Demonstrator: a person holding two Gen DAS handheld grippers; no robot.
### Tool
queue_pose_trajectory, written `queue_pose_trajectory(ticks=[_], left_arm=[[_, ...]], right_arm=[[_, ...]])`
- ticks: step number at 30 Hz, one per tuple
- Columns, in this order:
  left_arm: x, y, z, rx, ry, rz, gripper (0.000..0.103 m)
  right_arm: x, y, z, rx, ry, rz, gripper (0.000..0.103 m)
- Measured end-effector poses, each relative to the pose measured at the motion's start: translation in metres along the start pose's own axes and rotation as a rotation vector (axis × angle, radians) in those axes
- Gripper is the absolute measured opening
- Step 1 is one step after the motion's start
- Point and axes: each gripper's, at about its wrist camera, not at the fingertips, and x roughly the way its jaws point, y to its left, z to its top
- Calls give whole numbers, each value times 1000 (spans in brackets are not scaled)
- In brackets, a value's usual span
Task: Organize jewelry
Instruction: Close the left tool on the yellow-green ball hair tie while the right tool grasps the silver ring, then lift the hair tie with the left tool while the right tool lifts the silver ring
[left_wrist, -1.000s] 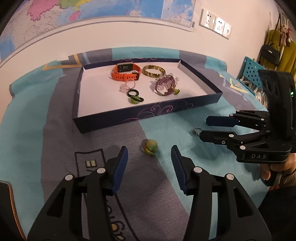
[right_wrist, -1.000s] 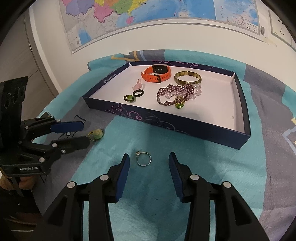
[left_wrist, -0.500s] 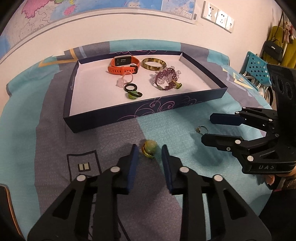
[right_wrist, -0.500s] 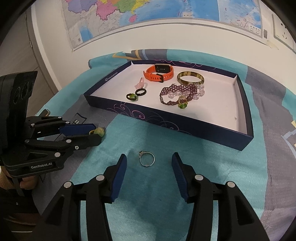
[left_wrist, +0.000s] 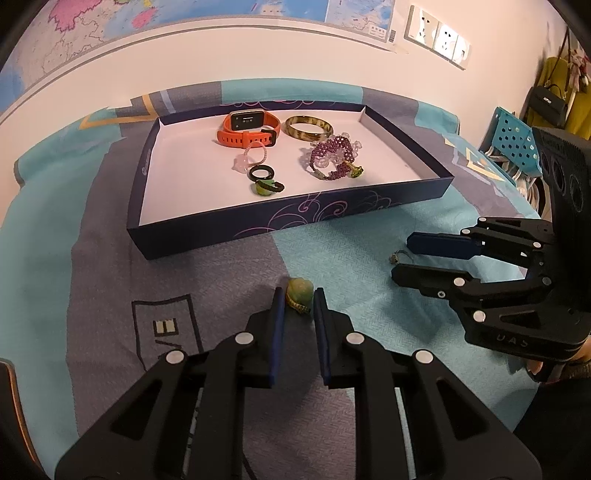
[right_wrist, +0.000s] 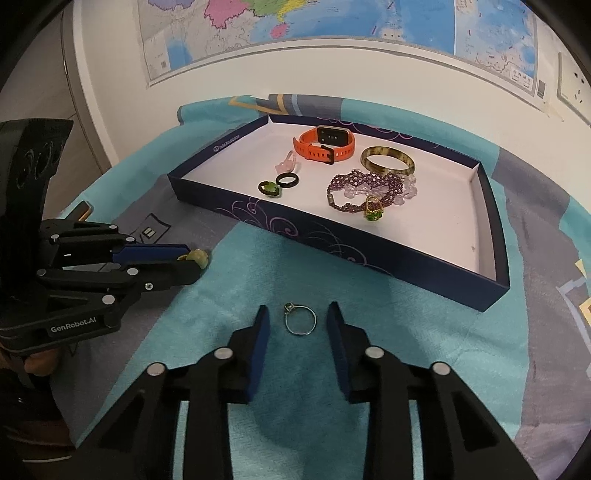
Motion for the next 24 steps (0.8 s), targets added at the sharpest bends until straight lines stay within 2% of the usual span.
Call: queue_pose_trajectory(ticks=[8, 24], left_arm=[[0, 0, 0, -3, -1, 1, 16], [0, 2, 0, -5, -4, -2, 16]], right_arm=[[2, 8, 0, -48, 2, -19, 16], [0, 2, -1, 5, -6, 19, 16]])
